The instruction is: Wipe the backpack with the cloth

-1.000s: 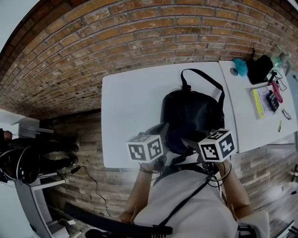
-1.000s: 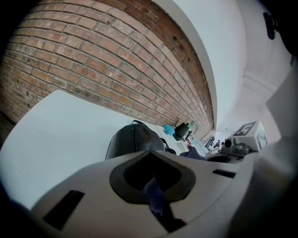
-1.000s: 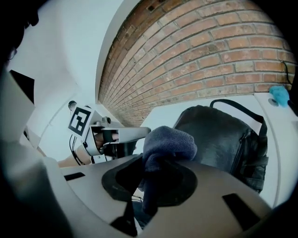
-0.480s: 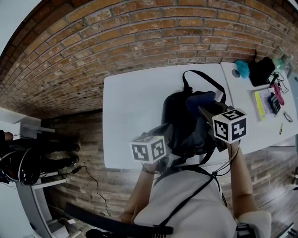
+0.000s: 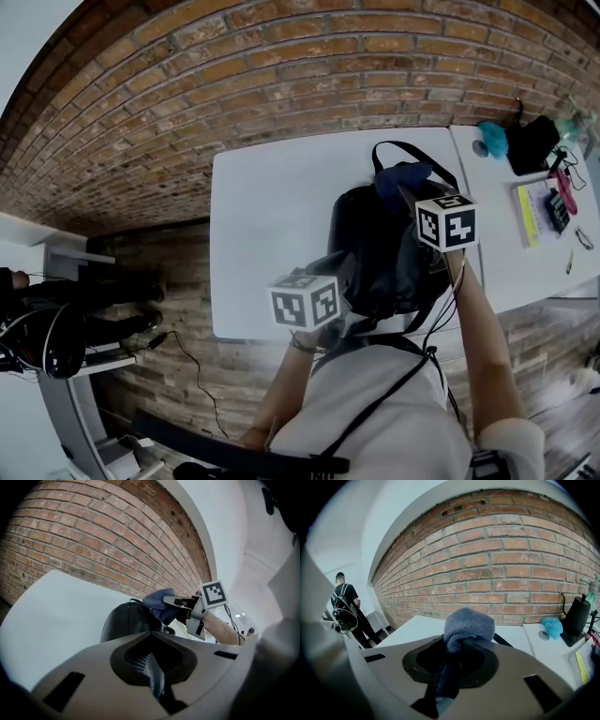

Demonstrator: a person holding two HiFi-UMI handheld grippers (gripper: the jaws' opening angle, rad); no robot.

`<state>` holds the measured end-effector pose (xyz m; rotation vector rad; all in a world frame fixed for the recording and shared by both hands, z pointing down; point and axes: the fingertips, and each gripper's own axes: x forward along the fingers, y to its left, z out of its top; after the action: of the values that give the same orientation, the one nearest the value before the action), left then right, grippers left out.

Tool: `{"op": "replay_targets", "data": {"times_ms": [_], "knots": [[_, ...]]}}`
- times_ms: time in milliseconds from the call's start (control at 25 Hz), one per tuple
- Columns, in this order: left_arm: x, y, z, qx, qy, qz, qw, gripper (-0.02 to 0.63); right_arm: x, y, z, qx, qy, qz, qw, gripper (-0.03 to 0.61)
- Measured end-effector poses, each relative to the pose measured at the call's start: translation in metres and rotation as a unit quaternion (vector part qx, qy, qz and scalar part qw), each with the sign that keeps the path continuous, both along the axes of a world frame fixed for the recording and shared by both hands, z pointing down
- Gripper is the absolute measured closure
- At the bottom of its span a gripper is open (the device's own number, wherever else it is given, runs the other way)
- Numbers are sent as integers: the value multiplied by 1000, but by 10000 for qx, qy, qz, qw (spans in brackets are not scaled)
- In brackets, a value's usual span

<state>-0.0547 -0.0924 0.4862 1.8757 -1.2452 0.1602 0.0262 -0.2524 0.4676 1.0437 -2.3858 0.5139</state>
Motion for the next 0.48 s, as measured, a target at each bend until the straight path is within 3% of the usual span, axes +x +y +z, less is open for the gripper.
{"op": "replay_targets", "data": {"times_ms": [480], "knots": [[3, 2, 2, -24, 10, 24, 10000, 610, 3, -1, 41, -430, 193, 91, 9988, 505]]}}
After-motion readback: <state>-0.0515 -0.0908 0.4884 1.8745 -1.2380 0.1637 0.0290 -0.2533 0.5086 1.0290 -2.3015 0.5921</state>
